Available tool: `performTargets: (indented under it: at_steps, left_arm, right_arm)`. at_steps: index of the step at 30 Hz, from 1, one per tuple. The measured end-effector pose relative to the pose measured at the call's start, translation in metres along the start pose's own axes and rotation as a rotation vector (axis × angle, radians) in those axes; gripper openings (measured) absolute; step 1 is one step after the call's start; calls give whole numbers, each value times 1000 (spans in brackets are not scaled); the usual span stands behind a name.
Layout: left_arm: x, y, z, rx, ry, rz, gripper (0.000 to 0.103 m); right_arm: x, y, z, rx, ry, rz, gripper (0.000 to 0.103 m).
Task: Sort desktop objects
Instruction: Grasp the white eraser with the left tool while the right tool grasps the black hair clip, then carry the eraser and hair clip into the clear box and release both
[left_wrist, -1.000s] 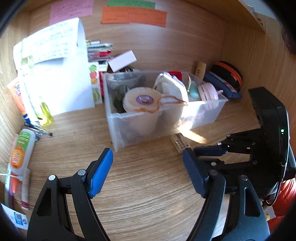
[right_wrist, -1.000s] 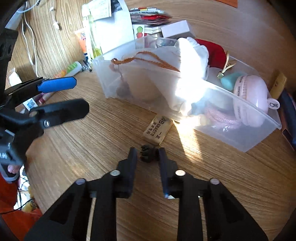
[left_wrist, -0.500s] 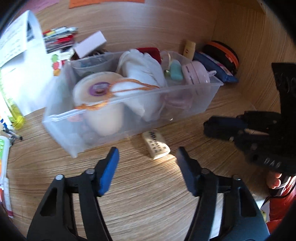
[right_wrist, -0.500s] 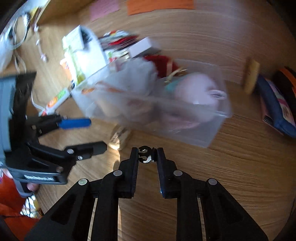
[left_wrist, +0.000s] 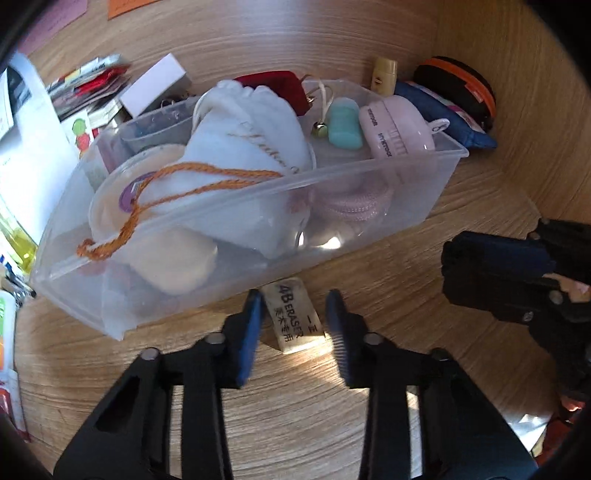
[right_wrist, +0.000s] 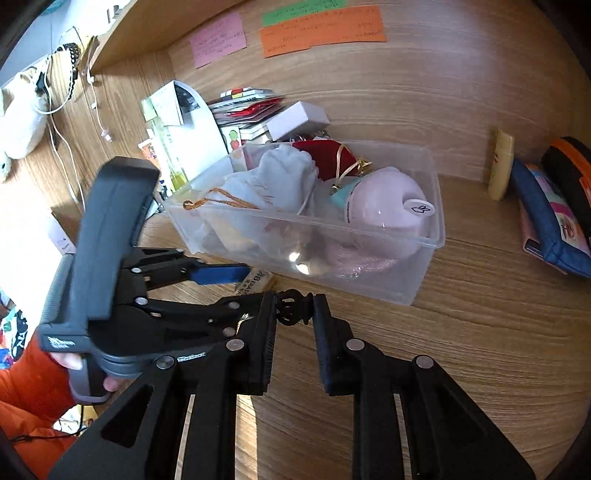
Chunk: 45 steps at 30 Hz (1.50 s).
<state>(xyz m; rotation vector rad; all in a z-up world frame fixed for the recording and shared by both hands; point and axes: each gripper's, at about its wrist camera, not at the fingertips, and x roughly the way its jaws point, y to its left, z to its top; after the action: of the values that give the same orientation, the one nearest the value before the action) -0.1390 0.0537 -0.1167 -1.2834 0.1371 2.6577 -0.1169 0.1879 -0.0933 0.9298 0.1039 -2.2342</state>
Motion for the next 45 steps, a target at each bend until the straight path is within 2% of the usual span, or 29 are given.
performTargets:
  at_steps: [1, 2, 4, 15, 18, 25, 33, 37, 45]
  left_arm:
    - [-1, -1, 0, 5, -1, -9, 24]
    - [-1, 0, -1, 4, -1, -25, 23]
    - [-4, 6, -2, -2, 0, -55, 23]
    - [-30, 7, -10, 8, -72, -76, 23]
    - [-41, 14, -11, -18, -101, -62, 23]
    - [-58, 26, -4, -80, -158, -82, 23]
    - [-96, 41, 11, -81, -268, -102, 23]
    - [-111, 51, 22, -60, -318, -75, 23]
    - [-112, 74, 53, -55, -343, -39, 23]
  right_arm:
    - [-1, -2, -1, 5, -1, 4, 18]
    - [-2, -3, -1, 12, -2, 8, 18]
    - [-2, -4, -1, 20, -1, 10, 18]
    - [7, -6, 0, 36, 36, -27, 18]
    - [8, -8, 1, 46, 47, -41, 18]
    - [-6, -7, 8, 54, 17, -75, 18]
    - [-33, -8, 34, 21, -63, -121, 18]
    - [-42, -13, 51, 31, -96, -128, 18]
    - [-37, -15, 88, -6, -123, -150, 18]
